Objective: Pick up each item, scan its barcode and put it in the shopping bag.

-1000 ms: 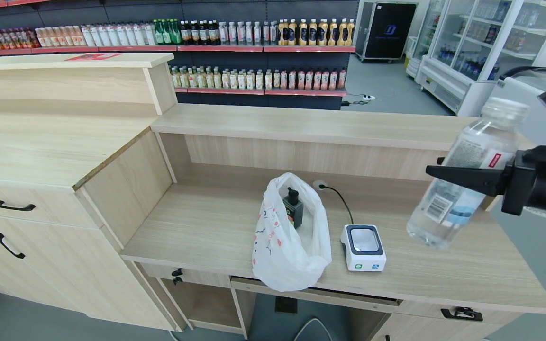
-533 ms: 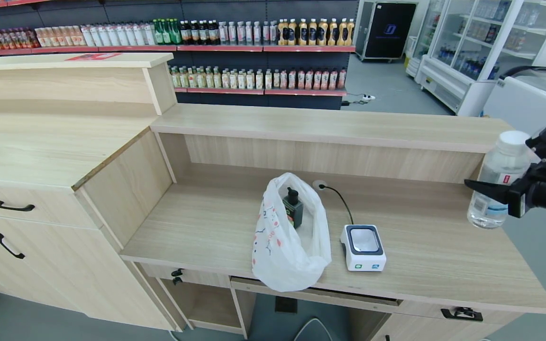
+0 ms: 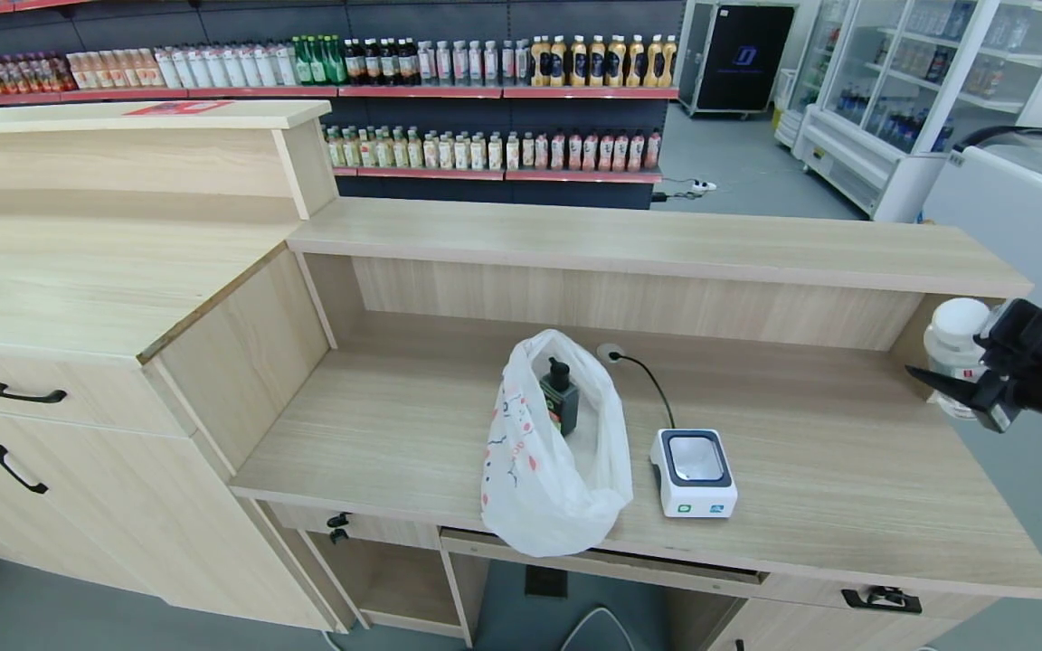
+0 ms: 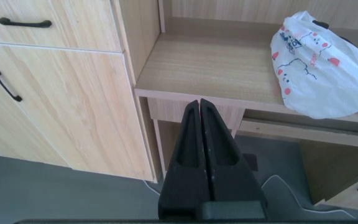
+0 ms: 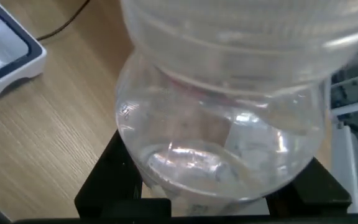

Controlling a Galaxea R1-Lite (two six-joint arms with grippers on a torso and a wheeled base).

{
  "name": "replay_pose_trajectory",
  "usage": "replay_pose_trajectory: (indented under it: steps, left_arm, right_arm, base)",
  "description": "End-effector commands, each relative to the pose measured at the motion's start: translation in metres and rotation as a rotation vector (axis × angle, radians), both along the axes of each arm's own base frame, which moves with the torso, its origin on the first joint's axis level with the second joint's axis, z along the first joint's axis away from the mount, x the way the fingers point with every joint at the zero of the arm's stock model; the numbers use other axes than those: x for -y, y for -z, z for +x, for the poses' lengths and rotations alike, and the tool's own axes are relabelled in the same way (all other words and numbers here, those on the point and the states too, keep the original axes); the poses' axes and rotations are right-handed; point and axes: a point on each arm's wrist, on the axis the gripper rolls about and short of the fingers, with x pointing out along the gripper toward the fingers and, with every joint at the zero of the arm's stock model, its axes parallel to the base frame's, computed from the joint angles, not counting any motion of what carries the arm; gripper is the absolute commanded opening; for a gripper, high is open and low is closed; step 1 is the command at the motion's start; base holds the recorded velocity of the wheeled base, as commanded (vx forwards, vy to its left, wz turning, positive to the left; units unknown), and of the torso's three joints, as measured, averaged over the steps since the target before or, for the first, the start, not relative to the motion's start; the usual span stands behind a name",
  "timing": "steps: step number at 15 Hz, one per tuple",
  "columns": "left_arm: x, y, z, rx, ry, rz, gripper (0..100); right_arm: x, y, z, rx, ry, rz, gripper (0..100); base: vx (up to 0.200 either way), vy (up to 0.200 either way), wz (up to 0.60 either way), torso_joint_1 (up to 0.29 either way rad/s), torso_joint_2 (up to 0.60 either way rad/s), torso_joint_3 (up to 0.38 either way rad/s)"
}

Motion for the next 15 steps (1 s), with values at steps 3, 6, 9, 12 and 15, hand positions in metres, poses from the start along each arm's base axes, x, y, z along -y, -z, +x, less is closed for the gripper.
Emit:
replay_pose_trajectory:
  steps: [3,6,9,12,15]
  left_arm:
    - [0.0,0.0,0.0,0.0,0.0,0.0,0]
    - [0.0,0.0,0.0,0.0,0.0,0.0,0]
    - [0.0,0.0,0.0,0.0,0.0,0.0,0]
    - [0.0,0.0,0.0,0.0,0.0,0.0,0]
    - [0.0,0.0,0.0,0.0,0.0,0.0,0]
  right_arm:
    - [0.003,0.005,0.001,0.025,-0.121,-0.052,0]
    - [0.002,0.006,0.001,0.04,-0.149,-0.085,0]
    - [0.001,0.008,0.002,0.053,-0.197,-0.096,0]
    - [-0.001,0.021,0.006,0.056,-0.313,-0.106,0]
    - [0.0,0.038,0.012,0.073,-0.394,-0.162,0]
  base:
    - [0.0,0.0,0.2,0.001,0.0,0.001]
    - [0.0,0.0,0.6,0.006,0.0,0.004]
    - [0.0,0.0,0.6,0.002,0.0,0.002]
    - [0.0,0.0,0.2,0.004,0.0,0.001]
    - [0.0,0.0,0.0,0.0,0.0,0.0]
